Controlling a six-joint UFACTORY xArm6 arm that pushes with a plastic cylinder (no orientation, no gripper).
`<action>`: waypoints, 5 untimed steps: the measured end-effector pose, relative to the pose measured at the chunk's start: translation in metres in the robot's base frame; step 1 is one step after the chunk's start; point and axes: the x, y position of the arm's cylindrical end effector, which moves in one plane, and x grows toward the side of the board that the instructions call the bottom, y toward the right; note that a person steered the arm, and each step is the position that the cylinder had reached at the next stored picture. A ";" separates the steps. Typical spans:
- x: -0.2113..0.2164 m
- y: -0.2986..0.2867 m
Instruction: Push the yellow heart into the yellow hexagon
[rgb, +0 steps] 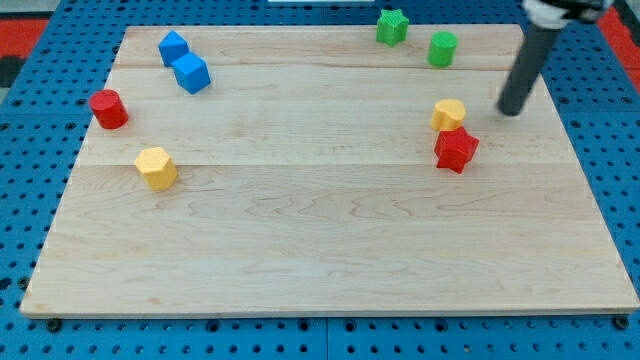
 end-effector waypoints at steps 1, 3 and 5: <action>0.018 -0.135; -0.008 -0.144; -0.009 -0.137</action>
